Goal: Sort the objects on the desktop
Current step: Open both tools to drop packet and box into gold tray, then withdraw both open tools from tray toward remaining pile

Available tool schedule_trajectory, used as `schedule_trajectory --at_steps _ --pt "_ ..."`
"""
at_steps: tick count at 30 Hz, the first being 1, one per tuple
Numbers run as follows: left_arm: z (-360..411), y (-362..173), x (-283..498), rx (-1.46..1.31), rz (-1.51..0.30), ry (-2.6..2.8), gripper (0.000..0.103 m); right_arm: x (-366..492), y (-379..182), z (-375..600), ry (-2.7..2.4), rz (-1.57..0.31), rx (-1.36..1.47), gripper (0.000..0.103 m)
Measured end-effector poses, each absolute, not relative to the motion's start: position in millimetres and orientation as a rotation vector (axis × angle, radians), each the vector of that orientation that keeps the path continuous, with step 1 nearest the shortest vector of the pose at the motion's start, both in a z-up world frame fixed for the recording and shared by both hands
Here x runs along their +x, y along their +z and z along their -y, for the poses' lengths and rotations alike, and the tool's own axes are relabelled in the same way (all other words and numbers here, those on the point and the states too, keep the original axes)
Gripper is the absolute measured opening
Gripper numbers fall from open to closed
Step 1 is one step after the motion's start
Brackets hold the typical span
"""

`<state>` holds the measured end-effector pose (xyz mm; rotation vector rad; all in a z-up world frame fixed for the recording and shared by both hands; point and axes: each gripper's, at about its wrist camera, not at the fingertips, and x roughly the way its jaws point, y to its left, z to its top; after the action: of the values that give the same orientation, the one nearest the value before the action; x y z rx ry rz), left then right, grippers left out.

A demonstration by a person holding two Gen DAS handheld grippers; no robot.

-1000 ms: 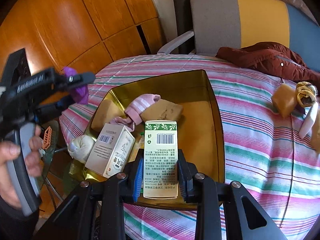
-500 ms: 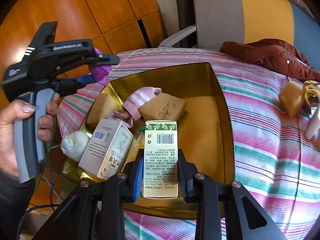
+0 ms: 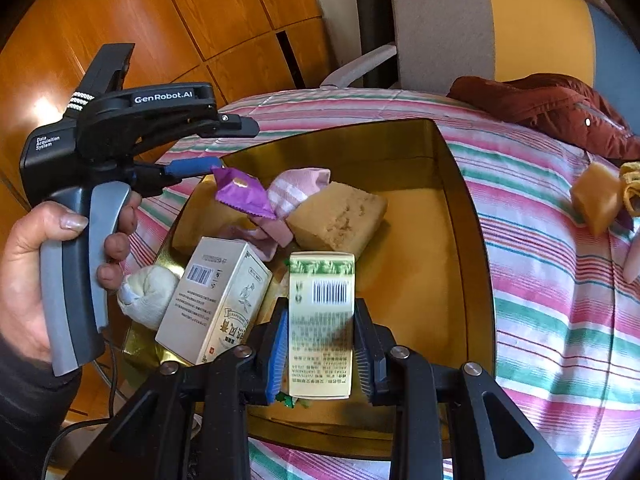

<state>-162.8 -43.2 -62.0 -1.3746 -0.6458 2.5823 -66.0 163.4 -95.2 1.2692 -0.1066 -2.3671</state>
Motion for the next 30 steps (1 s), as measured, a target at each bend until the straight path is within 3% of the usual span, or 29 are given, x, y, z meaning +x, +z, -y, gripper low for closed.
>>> schedule_trajectory --at_steps 12,30 --pt "35.7 -30.5 -141.2 -1.243 0.535 2.648 0.063 -62.0 -93.1 -163.1 -2.382 0.129 1.277 0.050" --pt "-11.2 -14.3 -73.9 -1.139 0.191 2.729 0.064 -47.5 -77.9 -163.3 -2.449 0.086 1.225 0.073"
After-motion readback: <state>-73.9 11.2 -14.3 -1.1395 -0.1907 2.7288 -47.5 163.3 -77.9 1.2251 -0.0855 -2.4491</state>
